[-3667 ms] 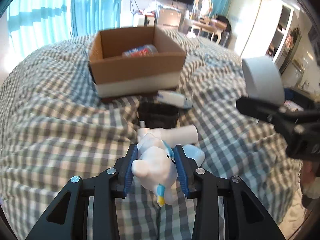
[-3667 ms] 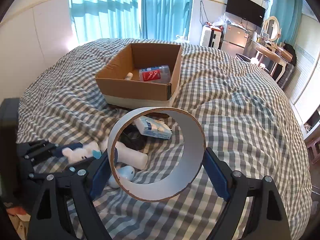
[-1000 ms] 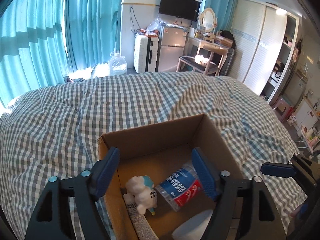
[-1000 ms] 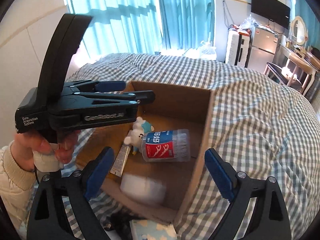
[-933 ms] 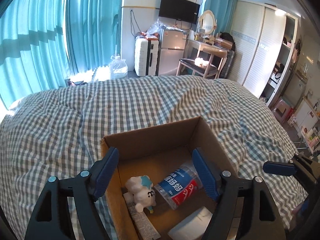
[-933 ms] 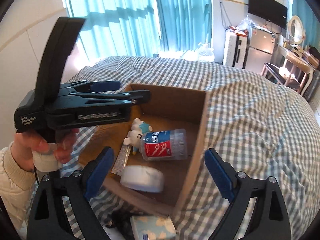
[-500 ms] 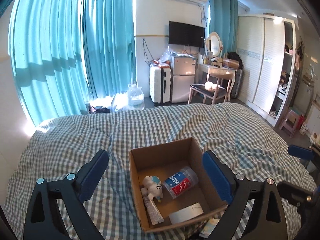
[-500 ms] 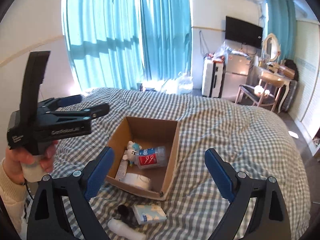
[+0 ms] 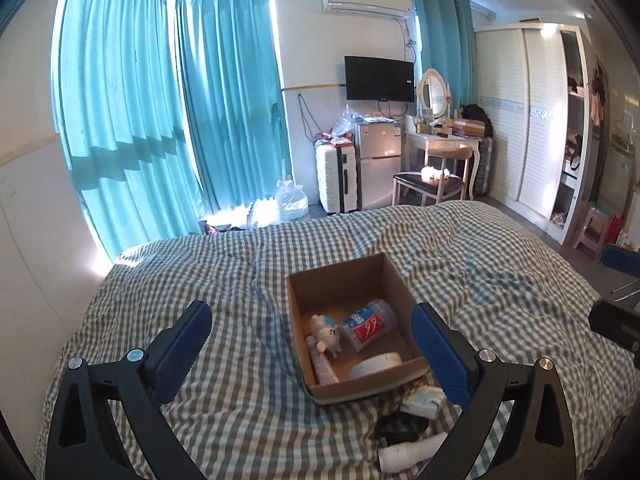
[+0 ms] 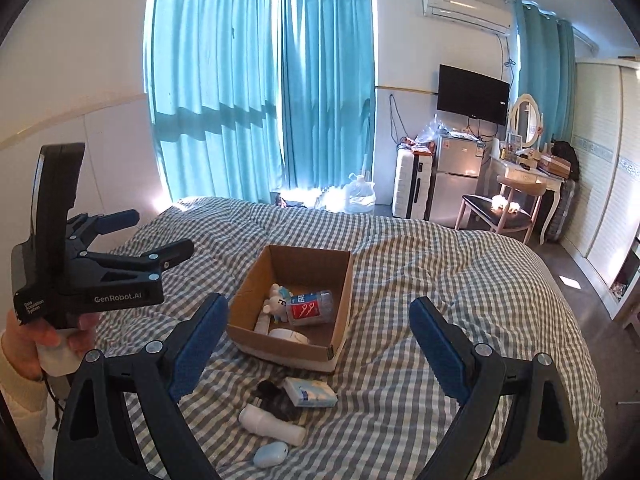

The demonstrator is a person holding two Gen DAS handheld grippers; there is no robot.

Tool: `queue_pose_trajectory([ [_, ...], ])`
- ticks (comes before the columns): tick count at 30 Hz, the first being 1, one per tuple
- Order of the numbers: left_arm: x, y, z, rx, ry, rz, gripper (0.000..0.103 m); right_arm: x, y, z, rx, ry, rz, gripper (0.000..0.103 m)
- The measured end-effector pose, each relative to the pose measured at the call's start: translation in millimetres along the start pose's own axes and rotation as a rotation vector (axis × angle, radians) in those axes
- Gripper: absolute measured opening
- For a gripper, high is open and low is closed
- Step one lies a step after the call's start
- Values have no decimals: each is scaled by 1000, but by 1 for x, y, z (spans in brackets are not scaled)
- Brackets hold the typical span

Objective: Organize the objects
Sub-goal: 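Move the right tool to the pale blue earbud case and grasp it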

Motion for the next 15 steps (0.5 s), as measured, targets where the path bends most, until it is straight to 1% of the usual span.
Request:
queue_pose_trajectory([
  [2,8,-9,2,14,-1,-2,102,5,-6,1,-12,2,1,92],
  [4,13,-22,4,31,13,2,102,8,-15,3,-20,6,2,92],
  [7,13,-48,7,50,50,39,102,4,-32,9,-29,16,18,92],
  [8,13,-58,7,62,47,48,102,1,-39,10,-33,11,24,92],
  [11,8,-89,14,121,28,70,102,-17,-62,17,-39,6,72,92],
  [15,-6,-121,16,119,51,103,102,-45,-99,26,-14,-7,146,92],
])
Point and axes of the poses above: each gripper's, at about its wrist camera, not at the fingertips, and x roughly against the way its jaws point, z to its left, y to its top, the point moved 6 cm from there along -x, roughly the way its jaws point, and after that the axes turned 2 degrees about z, right-handed, at the moved point
